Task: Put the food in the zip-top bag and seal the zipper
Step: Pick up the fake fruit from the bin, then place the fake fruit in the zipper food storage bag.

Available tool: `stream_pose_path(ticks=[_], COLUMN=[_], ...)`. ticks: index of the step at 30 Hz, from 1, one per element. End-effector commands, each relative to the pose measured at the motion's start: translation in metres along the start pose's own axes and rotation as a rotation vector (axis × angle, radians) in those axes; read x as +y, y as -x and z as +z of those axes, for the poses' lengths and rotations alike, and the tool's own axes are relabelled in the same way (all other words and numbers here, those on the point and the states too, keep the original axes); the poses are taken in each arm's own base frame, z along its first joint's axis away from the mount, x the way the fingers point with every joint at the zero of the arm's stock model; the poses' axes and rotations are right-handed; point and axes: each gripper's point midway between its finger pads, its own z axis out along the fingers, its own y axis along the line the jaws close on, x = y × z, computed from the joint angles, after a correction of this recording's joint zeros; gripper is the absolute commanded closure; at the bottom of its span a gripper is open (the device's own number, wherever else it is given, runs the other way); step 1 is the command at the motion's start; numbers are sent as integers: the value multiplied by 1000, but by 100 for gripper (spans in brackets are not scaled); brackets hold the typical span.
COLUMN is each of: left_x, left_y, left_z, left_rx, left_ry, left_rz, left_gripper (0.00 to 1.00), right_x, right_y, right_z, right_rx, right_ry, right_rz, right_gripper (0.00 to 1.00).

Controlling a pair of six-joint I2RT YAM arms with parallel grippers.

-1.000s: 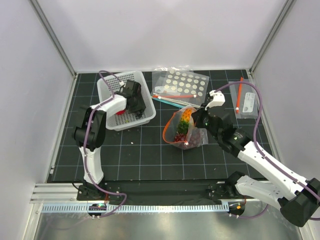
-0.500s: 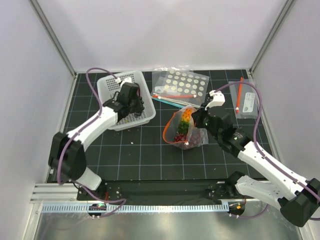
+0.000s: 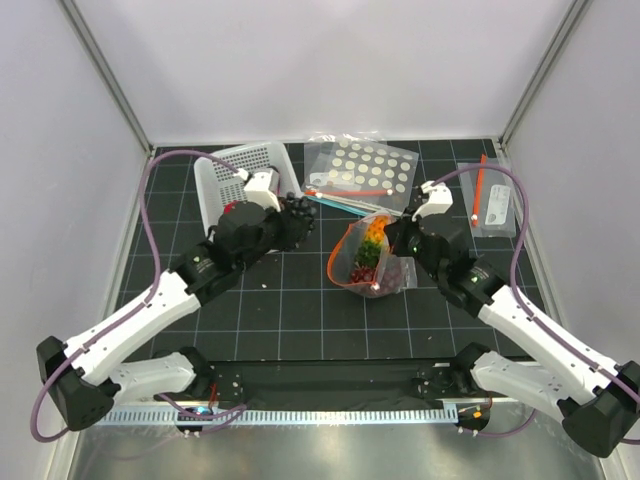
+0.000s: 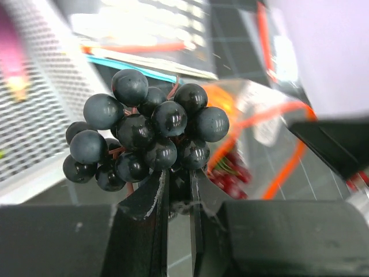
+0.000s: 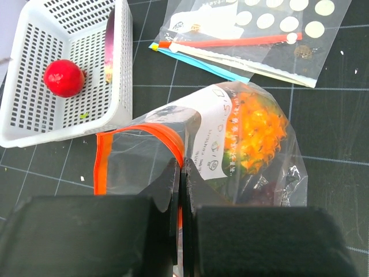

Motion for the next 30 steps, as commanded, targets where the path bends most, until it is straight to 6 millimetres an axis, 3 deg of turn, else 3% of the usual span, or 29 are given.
stream_pose_path(ticks=[1, 6, 11, 18, 21, 23, 26, 30], left_x=[-51, -116, -159, -164, -150, -137, -130, -122], left_y=[0, -36, -74, -100, -106, -101, -101, -86], left_z=[-3, -1, -4, 13, 33, 46, 62, 72], left_rx=[-26, 47, 115, 189, 197, 180, 185, 175], left_ry=[-214, -409, -518, -503, -394, -298, -260, -238], left_rz=[72, 230, 368, 408, 446, 465, 475, 459], left_gripper=[100, 100, 100, 100, 100, 100, 100, 100], right_x=[8, 10, 8, 5, 6, 8, 9, 11], right_y=[22, 25, 28, 33, 33, 31, 30, 27], right_z=[-7, -10, -14, -20, -21, -21, -21, -20], right_rx=[-85, -96, -110, -137, -144, -138, -134, -126], right_ry=[41, 59, 54, 44, 58, 69, 77, 94], right_rz=[19, 24, 29, 40, 46, 45, 38, 24], right_gripper=[99, 99, 99, 99, 99, 99, 99, 99])
